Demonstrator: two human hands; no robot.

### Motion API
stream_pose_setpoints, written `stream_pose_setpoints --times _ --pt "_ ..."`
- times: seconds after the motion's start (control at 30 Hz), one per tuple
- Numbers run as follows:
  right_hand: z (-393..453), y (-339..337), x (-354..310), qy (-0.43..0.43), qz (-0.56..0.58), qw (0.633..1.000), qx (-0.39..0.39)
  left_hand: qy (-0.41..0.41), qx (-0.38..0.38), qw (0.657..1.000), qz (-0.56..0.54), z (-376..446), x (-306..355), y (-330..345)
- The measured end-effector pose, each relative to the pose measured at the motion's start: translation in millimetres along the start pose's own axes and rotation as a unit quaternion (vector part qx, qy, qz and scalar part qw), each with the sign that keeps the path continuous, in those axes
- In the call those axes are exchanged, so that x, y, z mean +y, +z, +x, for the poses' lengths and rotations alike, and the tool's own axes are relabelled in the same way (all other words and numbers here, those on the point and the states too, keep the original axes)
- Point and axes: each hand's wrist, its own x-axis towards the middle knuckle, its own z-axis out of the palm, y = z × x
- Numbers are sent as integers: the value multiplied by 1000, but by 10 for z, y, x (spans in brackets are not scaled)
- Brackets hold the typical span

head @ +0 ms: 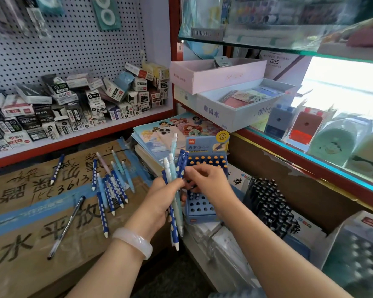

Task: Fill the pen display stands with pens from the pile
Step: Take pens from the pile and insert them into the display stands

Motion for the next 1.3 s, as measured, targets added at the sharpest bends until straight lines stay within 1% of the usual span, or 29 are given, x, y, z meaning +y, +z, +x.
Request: stream_pose_setpoints --times 0.1,0.23,0.3,0.33,0.47,0.57,0.63,0.7,0.77,0.83,0.87,0.93,0.97,1.03,1.17,1.3 --pt "-13 -6 0 36 48 998 -14 0 -10 1000 27 -16 -21 20" --pt "-14 -13 26 87 65 993 -36 1 -20 996 82 3 -67 13" --pt "-9 -26 34 99 81 991 -40 -6 -27 997 72 -4 -72 32" --pt "1 -33 42 103 99 989 -38 -12 -19 998 53 -3 -64 44" --pt "33 -55 65 104 163 981 2 -52 73 996 -29 42 -19 85" --pt "25 -52 56 54 160 986 11 -72 162 982 -60 104 -34 114" --pt "17 -54 46 1 132 991 3 -88 212 967 -111 127 -40 113" --pt "10 -66 24 -41 131 991 4 -95 245 944 -199 149 -37 87" --pt "15 -111 0 -53 154 986 36 -92 271 920 -268 171 -39 24" --pt "41 -208 10 -43 171 980 91 -78 291 909 -288 189 -48 -46" --pt "55 -261 35 -37 147 981 123 -68 294 912 -276 201 -59 -76" --pt "79 -351 139 -23 5 984 176 -57 282 930 -228 216 -71 -101" --pt "82 -375 192 -17 -68 981 184 -56 269 939 -206 220 -75 -96" --pt "91 -382 276 -13 -155 972 177 -50 236 953 -183 209 -68 -56" --pt "121 -345 332 -15 -224 961 162 -32 204 966 -154 158 -26 40" --pt "149 -287 399 -16 -278 950 139 -23 185 972 -145 125 -10 79"
